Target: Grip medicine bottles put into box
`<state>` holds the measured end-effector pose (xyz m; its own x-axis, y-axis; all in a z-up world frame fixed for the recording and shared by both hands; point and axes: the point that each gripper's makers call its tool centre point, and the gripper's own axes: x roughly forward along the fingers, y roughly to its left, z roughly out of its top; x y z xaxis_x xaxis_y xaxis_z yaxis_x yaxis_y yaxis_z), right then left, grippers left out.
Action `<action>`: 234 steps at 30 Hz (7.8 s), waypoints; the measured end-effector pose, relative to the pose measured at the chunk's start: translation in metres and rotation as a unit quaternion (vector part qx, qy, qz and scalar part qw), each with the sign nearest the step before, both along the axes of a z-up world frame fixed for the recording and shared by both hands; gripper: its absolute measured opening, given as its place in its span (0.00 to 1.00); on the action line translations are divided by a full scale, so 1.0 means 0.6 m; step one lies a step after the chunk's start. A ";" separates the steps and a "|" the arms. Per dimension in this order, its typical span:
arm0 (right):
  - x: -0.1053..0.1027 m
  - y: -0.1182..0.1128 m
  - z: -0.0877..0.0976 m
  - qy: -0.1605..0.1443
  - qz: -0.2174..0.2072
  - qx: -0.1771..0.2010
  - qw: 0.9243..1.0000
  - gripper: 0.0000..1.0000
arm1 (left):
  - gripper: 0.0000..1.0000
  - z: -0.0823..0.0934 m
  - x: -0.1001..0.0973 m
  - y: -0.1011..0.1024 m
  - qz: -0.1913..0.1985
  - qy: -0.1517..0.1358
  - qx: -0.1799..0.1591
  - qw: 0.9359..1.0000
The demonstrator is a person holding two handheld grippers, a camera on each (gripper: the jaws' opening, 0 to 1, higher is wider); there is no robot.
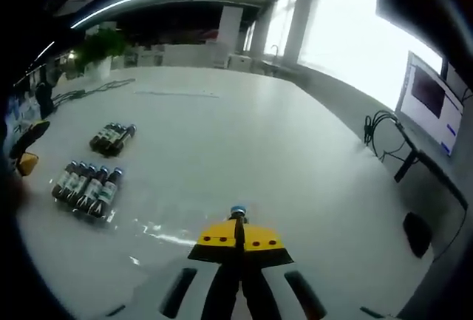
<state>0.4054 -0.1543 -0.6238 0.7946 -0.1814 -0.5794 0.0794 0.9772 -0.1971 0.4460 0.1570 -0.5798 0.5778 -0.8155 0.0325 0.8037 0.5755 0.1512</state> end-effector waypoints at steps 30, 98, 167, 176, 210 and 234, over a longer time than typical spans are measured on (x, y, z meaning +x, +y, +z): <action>0.186 0.204 0.110 -0.088 0.114 0.170 0.975 0.10 | 0.42 0.002 0.000 0.002 -0.002 0.002 -0.008 1.000; 0.220 0.259 0.001 0.008 0.121 0.157 0.980 0.06 | 0.41 0.009 0.004 0.005 -0.004 0.006 -0.025 1.000; 0.005 0.026 0.008 -0.004 0.013 0.023 1.000 0.07 | 0.41 0.001 0.000 -0.002 -0.004 0.001 -0.001 1.000; 0.004 0.035 0.004 0.003 0.019 0.001 1.000 0.07 | 0.41 -0.001 0.001 -0.001 -0.004 0.001 0.000 1.000; 0.010 0.029 0.032 -0.026 0.017 -0.005 1.000 0.02 | 0.41 -0.002 0.001 0.000 -0.005 0.001 -0.001 1.000; 0.014 0.035 0.009 -0.033 0.010 0.018 0.999 0.00 | 0.41 0.000 -0.001 -0.001 -0.004 0.002 -0.001 1.000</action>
<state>0.4136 -0.1330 -0.6183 0.8352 -0.1440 -0.5308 0.0708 0.9852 -0.1560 0.4456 0.1566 -0.5801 0.5721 -0.8195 0.0317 0.8082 0.5700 0.1479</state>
